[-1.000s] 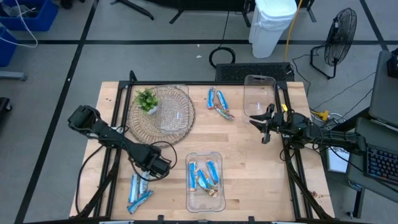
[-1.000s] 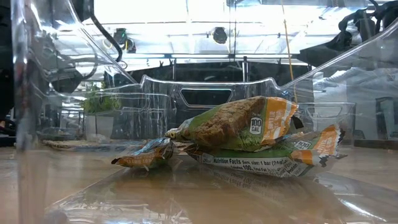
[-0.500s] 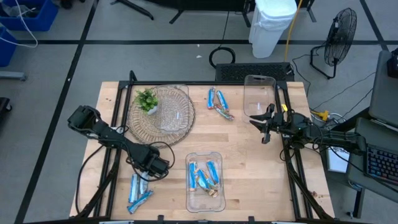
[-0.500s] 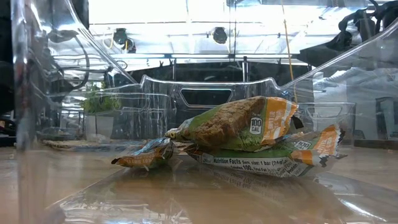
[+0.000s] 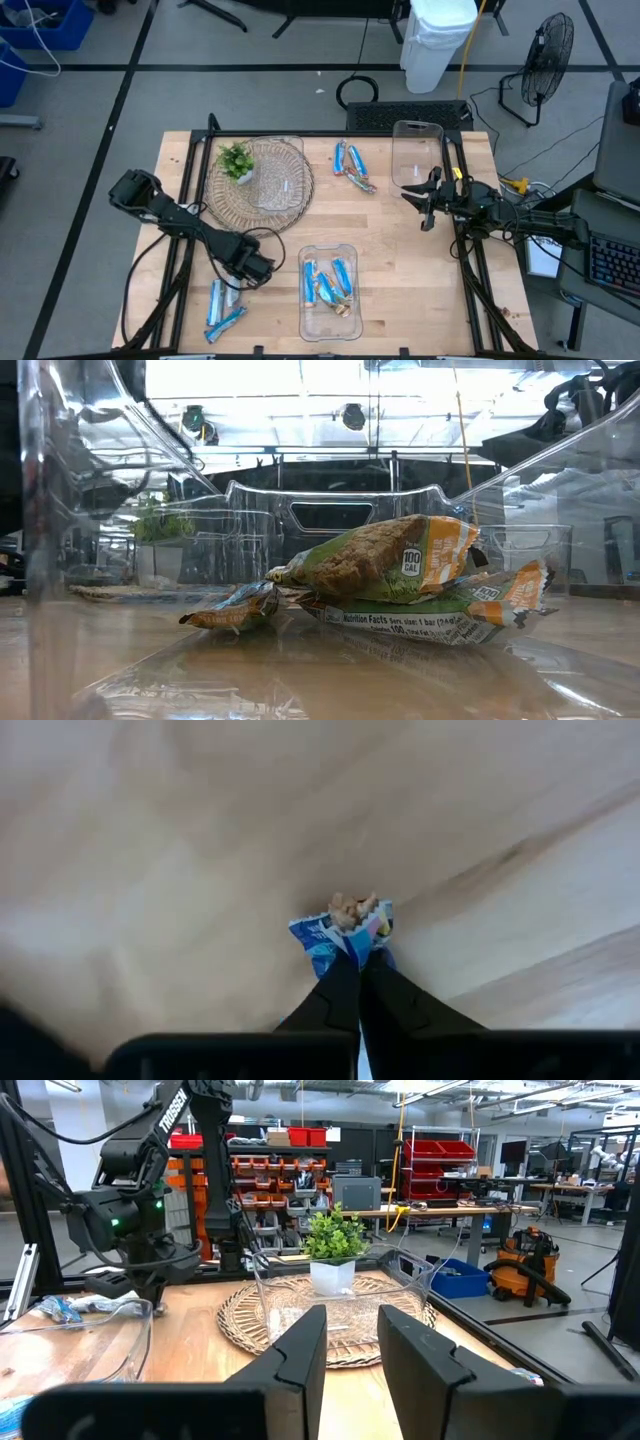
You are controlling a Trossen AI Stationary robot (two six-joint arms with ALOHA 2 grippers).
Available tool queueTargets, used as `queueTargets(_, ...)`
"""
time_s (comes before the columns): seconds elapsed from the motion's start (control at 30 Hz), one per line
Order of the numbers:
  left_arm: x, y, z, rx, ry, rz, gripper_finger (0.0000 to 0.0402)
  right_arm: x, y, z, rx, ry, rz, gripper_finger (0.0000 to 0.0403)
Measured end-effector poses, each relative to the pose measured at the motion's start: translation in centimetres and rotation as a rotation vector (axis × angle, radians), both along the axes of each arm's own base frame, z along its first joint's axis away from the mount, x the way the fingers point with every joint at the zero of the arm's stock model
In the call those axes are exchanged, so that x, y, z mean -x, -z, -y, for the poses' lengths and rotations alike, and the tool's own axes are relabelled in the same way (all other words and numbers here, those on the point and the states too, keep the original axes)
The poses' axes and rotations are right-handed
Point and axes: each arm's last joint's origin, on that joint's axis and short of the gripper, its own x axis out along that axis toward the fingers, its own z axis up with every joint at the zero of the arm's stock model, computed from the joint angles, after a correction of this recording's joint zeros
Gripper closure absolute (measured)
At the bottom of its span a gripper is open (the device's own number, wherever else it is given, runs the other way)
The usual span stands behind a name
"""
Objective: Pick and place Granola Bars by type
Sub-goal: Put the blue granola bar into the top left transparent bin
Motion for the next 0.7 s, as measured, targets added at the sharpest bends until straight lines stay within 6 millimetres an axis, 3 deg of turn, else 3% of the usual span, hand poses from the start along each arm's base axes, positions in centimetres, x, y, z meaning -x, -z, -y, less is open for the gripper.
queueTargets(0.17, -1.1, -2.2, -0.3, -0.054, 0.096, 0.132, 0.0398, 0.0, 0.0, 0.0, 0.000, 0.000, 0.000, 0.0319)
queueTargets(0.37, -2.2, -7.7, -0.6, -0.244, 0.260, 0.290, 0.0400, 0.0, 0.0, 0.0, -0.001, 0.000, -0.003, 0.0319)
queueTargets(0.57, -2.7, -14.0, -1.4, -0.595, 0.444, 0.471, 0.0400, 0.0, 0.0, 0.0, -0.001, 0.000, -0.003, 0.0319)
queueTargets(0.7, -2.4, -16.5, -2.5, -0.876, 0.513, 0.575, 0.0400, 0.0, 0.0, 0.0, -0.001, 0.000, -0.003, 0.0319)
